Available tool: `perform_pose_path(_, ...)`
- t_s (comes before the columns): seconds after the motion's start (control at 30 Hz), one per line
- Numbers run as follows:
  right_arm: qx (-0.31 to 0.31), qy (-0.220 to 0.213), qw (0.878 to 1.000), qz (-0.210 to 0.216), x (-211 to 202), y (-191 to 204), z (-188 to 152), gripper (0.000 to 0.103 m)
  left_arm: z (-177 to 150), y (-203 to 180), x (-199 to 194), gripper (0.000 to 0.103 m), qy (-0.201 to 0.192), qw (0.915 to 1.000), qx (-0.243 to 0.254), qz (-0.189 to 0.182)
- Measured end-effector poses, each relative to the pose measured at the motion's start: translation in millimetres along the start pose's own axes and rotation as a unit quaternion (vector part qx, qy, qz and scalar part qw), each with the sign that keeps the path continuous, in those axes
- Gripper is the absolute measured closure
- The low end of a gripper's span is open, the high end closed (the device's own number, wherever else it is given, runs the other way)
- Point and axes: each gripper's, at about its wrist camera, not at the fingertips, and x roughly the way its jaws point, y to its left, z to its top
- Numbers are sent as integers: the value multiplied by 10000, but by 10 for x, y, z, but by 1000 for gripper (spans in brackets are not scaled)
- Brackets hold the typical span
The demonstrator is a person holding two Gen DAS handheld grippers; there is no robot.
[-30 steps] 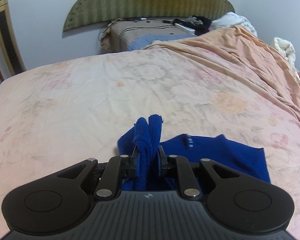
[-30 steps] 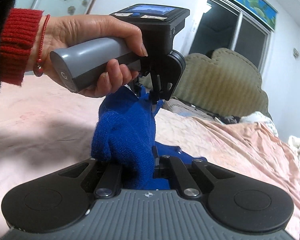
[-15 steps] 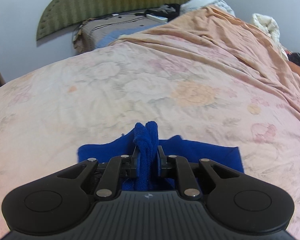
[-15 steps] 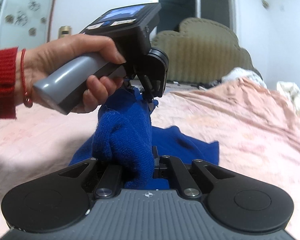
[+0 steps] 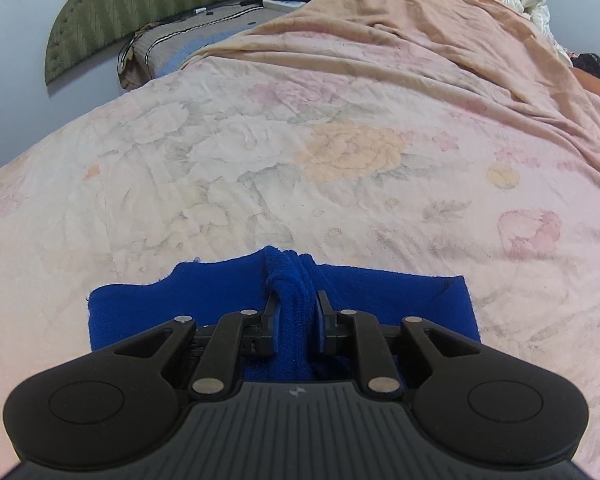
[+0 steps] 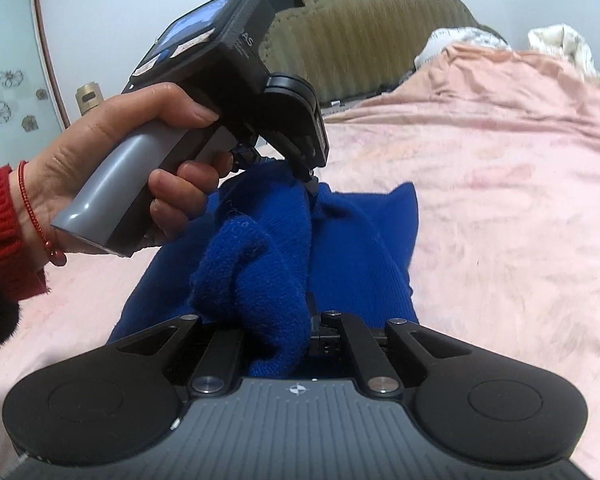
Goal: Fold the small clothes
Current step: 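Fold the sweater over with the right gripper and open the left gripper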
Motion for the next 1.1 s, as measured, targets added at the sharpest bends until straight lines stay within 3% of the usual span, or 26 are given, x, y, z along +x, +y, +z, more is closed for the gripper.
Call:
perform_pose_path(0.2,365,98,9991,203,12,-101,-52,93,91,11,-58,71,-140,9998,-105,-37)
perform_pose_path(0.27,566,137,9978,302,22,-155,-62,91,145,85,-138,57,-299,9987,-370,-156)
perform_pose_path(0.33,762,164,9962,400,35,-221,-64,85,184,190,-286,23,-654,9954,-662,-244)
perform_pose_path(0.37,866,179,9951,453,43,-253,-69,85,188,241,-383,20,-894,9927,-780,-234)
perform_pose_path(0.47,1038,203,9928,566,62,-302,-76,85,171,360,-641,20,-1367,9871,-829,-88)
perform_pose_path(0.6,1216,235,9899,687,84,-346,-84,84,-42,463,-785,20,-1390,9885,-473,375)
perform_pose_path(0.8,1617,158,9837,776,63,-461,-84,81,-545,585,-698,20,-1181,9869,-43,1098)
perform_pose_path(0.97,1668,-71,9844,556,-149,-511,-106,59,-816,639,-755,20,-1168,9877,-22,1035)
perform_pose_path(1.03,1509,-198,9881,239,-272,-486,-86,57,-886,639,-731,20,-1111,9884,3,1040)
perform_pose_path(1.1,1137,-429,9917,-413,-394,-405,-18,55,-939,642,-704,20,-1077,9885,-42,1058)
